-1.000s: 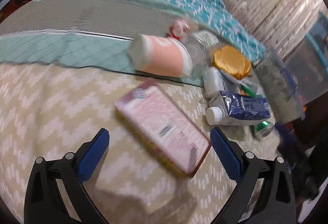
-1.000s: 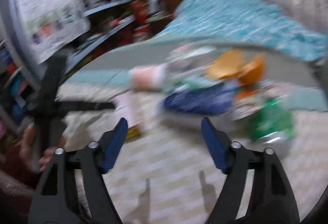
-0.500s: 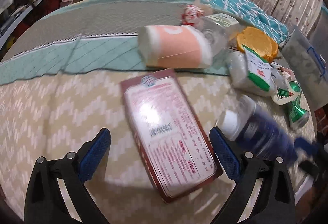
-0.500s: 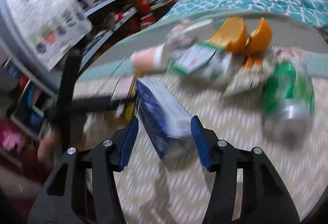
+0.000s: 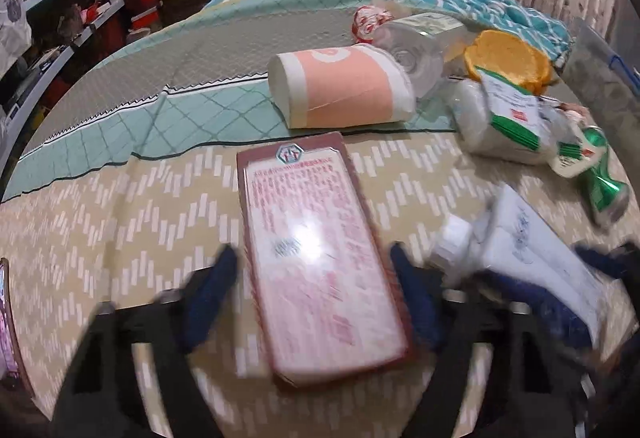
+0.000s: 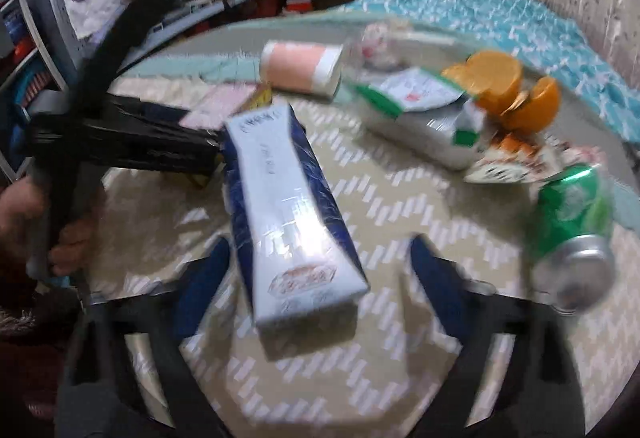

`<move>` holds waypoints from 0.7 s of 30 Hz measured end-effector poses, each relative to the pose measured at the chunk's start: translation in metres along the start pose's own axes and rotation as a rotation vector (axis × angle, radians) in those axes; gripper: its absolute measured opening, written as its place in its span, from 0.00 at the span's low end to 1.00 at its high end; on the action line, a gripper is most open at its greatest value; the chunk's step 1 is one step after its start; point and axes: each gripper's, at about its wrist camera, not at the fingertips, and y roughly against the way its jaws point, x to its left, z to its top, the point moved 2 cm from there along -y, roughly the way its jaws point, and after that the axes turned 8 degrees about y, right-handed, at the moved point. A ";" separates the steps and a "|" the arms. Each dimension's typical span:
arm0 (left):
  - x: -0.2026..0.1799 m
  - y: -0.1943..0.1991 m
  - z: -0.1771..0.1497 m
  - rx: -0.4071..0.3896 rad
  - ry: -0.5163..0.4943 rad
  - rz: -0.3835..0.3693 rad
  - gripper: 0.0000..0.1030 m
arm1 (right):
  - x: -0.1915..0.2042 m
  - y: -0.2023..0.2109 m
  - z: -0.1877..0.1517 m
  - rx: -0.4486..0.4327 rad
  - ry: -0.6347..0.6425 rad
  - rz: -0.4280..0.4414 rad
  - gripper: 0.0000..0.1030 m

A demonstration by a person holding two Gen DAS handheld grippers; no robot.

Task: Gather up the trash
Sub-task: 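Grasp the blue-white milk carton with the right tool while the left tool grasps the red-white medicine box, then carry both held items to the beige bin and open both tools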

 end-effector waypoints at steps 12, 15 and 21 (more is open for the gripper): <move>-0.078 0.065 -0.013 0.035 -0.089 -0.439 0.58 | -0.046 0.125 -0.069 -0.318 -0.300 -0.108 0.51; -0.135 0.078 -0.017 0.057 -0.187 -0.528 0.58 | -0.066 0.165 -0.100 -0.410 -0.388 -0.098 0.51; -0.243 0.087 -0.022 0.117 -0.352 -0.623 0.58 | -0.120 0.223 -0.149 -0.515 -0.523 -0.227 0.51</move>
